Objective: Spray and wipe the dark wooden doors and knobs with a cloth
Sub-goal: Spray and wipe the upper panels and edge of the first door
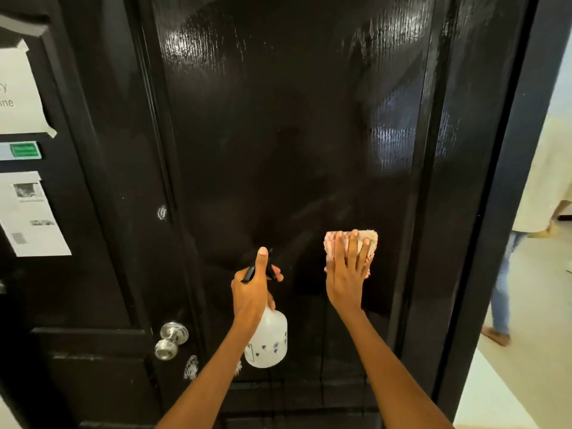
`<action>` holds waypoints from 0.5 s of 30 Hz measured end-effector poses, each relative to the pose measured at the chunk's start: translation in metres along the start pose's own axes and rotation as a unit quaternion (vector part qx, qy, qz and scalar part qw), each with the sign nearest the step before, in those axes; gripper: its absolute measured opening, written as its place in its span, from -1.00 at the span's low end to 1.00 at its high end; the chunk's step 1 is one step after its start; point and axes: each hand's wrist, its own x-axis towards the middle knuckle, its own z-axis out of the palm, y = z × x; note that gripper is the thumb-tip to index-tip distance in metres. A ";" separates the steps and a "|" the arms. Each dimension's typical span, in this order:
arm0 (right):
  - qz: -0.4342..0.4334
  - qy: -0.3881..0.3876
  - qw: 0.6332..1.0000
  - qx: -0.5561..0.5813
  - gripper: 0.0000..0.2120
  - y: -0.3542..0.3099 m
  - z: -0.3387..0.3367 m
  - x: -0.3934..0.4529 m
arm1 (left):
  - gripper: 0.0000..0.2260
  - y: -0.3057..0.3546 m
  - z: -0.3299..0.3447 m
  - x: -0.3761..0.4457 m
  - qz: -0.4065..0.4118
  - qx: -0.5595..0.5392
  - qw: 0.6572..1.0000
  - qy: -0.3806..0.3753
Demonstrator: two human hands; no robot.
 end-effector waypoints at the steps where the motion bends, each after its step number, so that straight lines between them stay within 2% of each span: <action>1: 0.015 0.024 1.000 0.011 -0.22 -0.008 -0.003 0.016 | -0.43 0.001 -0.004 0.001 0.007 -0.001 1.000 0.001; 3: 0.039 0.065 0.996 0.042 -0.32 -0.028 -0.008 0.045 | -0.45 0.002 -0.013 0.005 0.022 0.000 1.000 0.001; 5: 0.022 0.081 0.995 0.049 -0.39 -0.047 -0.011 0.062 | -0.46 0.001 -0.022 0.008 0.035 0.005 0.999 0.000; 6: -0.012 0.077 0.996 0.039 -0.42 -0.054 -0.010 0.065 | -0.46 0.001 -0.027 0.009 0.039 0.004 0.999 -0.002; 8: -0.139 0.032 0.990 0.016 -0.44 -0.062 -0.002 0.059 | -0.46 -0.002 -0.032 0.012 0.040 0.005 0.999 -0.006; 10: -0.302 -0.050 0.952 -0.020 -0.43 -0.057 0.011 0.038 | -0.45 -0.004 -0.035 0.013 0.040 0.007 0.999 -0.005; 12: -0.433 -0.126 0.890 -0.066 -0.40 -0.035 0.024 0.010 | -0.44 -0.005 -0.035 0.014 0.038 0.007 0.999 -0.007; 14: -0.502 -0.158 0.844 -0.104 -0.34 -0.006 0.033 -0.015 | -0.44 -0.004 -0.034 0.014 0.041 0.012 0.999 -0.010; 15: -0.513 -0.158 0.835 -0.119 -0.30 0.005 0.033 -0.022 | -0.45 -0.003 -0.034 0.015 0.043 0.015 0.999 -0.012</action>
